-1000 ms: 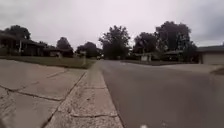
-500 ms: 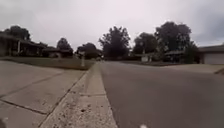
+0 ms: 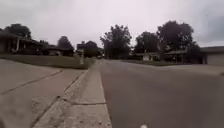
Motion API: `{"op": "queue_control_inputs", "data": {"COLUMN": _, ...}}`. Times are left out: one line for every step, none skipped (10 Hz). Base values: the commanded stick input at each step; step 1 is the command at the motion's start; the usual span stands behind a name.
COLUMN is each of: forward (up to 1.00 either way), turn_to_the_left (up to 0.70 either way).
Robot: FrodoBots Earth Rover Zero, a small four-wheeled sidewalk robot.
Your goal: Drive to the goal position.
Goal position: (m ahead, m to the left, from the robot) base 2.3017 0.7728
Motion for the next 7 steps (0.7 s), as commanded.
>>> {"op": "queue_control_inputs", "data": {"forward": 0.7, "turn_to_the_left": 0.0}}
{"op": "queue_control_inputs", "data": {"forward": 0.7, "turn_to_the_left": 0.0}}
{"op": "queue_control_inputs", "data": {"forward": 0.7, "turn_to_the_left": 0.0}}
{"op": "queue_control_inputs", "data": {"forward": 0.7, "turn_to_the_left": 0.0}}
{"op": "queue_control_inputs", "data": {"forward": 0.7, "turn_to_the_left": 0.0}}
{"op": "queue_control_inputs", "data": {"forward": 0.7, "turn_to_the_left": 0.0}}
{"op": "queue_control_inputs", "data": {"forward": 0.7, "turn_to_the_left": 0.0}}
